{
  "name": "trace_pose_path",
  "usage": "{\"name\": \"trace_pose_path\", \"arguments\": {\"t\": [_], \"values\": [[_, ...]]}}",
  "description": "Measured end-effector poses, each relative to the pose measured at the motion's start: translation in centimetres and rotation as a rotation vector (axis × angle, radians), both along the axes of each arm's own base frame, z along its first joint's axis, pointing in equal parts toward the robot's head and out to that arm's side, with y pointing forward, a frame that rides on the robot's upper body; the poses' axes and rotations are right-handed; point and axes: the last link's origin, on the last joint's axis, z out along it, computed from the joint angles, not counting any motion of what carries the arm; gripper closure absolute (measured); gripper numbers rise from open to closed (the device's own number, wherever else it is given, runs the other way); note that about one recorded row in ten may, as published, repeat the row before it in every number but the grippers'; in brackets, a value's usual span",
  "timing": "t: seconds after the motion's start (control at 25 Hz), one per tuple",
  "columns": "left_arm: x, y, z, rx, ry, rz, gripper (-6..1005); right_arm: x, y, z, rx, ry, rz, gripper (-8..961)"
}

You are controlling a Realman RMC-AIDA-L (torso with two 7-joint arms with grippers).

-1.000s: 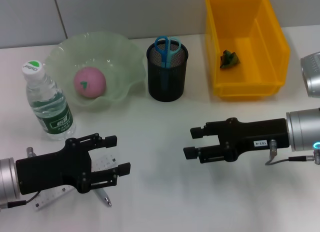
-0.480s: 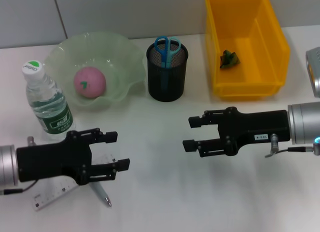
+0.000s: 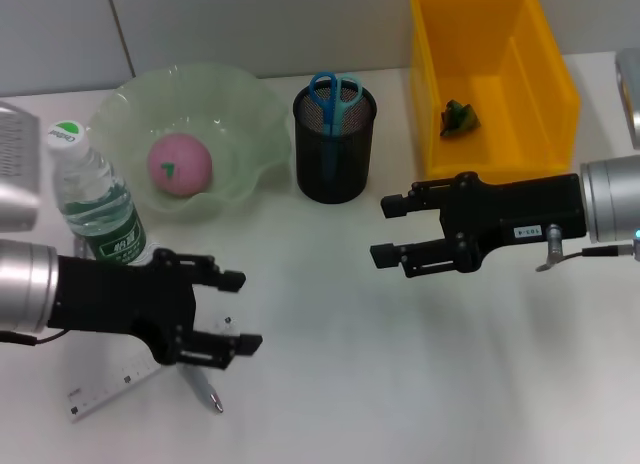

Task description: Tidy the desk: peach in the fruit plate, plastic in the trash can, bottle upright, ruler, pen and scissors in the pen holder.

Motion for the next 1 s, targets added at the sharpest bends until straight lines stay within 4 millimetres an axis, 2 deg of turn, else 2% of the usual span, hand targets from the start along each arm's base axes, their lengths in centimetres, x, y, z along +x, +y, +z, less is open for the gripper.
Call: {"name": "trace_pose_path", "arguments": {"t": [0.32, 0.76, 1.0], "values": [[1.3, 0.7, -1.7, -0.034, 0.201, -0.005, 230, -0.7, 0.7, 0.1, -0.002, -0.021, 0.027, 232], [0.3, 1.7, -2.3, 0.019, 0.326, 0.001, 230, -0.8, 1.0, 0.2, 0.013, -0.023, 0.031, 237], [0.0, 1.6, -2.8, 0.012, 0.354, -0.016, 230, -0.9, 1.0, -0.1, 0.012, -0.023, 0.031, 240]]}}
